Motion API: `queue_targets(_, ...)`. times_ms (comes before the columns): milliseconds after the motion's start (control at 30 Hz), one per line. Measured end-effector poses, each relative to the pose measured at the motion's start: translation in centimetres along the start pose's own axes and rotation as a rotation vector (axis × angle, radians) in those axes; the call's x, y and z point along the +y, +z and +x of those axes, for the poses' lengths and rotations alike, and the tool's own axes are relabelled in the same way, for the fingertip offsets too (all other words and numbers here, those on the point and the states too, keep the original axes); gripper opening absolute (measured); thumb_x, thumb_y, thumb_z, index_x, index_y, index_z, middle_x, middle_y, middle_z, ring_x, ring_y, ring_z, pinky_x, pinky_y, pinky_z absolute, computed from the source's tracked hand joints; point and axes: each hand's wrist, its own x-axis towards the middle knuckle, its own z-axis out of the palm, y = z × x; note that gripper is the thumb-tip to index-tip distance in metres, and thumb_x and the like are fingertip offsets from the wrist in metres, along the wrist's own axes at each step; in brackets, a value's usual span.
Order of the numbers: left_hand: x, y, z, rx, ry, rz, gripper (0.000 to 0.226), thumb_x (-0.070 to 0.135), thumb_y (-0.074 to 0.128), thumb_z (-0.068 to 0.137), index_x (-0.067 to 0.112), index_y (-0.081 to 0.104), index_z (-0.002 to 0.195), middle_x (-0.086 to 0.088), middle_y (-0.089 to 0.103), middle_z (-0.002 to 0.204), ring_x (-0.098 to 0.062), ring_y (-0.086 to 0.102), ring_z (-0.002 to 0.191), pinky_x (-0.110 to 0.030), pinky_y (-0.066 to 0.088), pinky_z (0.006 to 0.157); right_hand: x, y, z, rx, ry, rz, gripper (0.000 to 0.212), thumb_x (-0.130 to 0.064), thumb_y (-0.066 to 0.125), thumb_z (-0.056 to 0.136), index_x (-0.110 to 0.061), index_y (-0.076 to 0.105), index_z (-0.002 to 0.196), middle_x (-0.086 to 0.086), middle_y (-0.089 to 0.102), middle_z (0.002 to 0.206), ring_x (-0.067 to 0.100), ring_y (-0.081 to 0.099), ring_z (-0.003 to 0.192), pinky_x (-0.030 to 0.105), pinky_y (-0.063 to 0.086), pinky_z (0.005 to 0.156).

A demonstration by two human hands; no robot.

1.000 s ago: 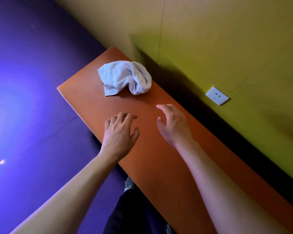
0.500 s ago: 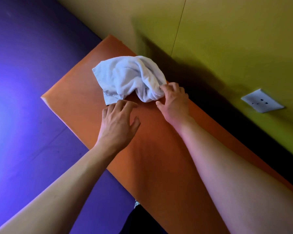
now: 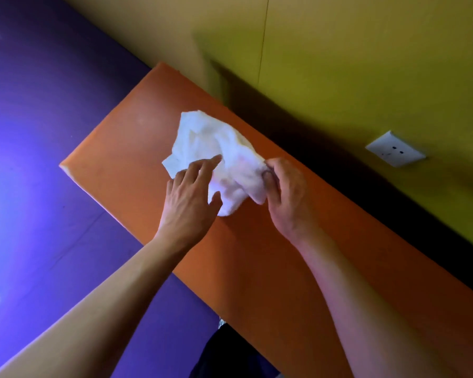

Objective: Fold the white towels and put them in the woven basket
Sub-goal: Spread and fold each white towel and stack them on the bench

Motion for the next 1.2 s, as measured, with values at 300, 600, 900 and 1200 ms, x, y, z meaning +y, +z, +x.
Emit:
queue_targets(300, 8.7, 1.8, -6.8, -0.218, 0.180, -0.208, 0.012, 0.030, 0.060, 0.091, 0.019, 0.058, 0.097, 0.005, 0.059, 0.078, -0.027, 0.054, 0.076, -0.041, 0.041, 0.066, -2.6, -11.1, -8.9, 0.012, 0.420, 0.329, 0.026, -0.030, 0.053, 0.101, -0.011, 0.054, 0.119, -0.002, 0.062, 0.113, 0.007, 0.059, 0.099, 0.034, 0.051, 0.088)
queue_targets(600, 17.9, -1.4, -17.9, -0.160, 0.340, -0.219, 0.018, 0.033, 0.052, 0.095, 0.016, 0.058, 0.096, 0.002, 0.055, 0.082, -0.025, 0.050, 0.075, -0.038, 0.039, 0.070, -4.8, -26.3, -20.0, -0.175, 0.404, -0.015, 0.066, -0.015, 0.074, 0.078, -0.030, 0.046, 0.135, -0.001, 0.053, 0.122, 0.017, 0.056, 0.108, 0.042, 0.052, 0.091)
queue_targets(900, 27.3, -6.5, -25.3, 0.022, 0.231, -0.055, 0.030, 0.039, 0.049, 0.100, 0.032, 0.056, 0.129, -0.002, 0.056, 0.124, -0.035, 0.053, 0.106, -0.044, 0.038, 0.088, -11.8, -38.2, -28.4, 0.046, 0.698, 0.824, 0.021, -0.012, 0.078, 0.085, -0.012, 0.071, 0.105, 0.003, 0.075, 0.101, 0.014, 0.070, 0.088, 0.026, 0.056, 0.076)
queue_targets(1200, 36.8, -11.6, -37.8, -0.227, 0.514, -0.534, 0.040, 0.031, 0.057, 0.094, 0.027, 0.053, 0.134, 0.013, 0.057, 0.128, -0.010, 0.056, 0.115, -0.031, 0.048, 0.096, -17.5, -43.0, -31.1, 0.493, 1.024, 1.338, 0.011, -0.012, 0.063, 0.092, -0.004, 0.068, 0.098, 0.015, 0.070, 0.096, 0.023, 0.068, 0.084, 0.029, 0.059, 0.061)
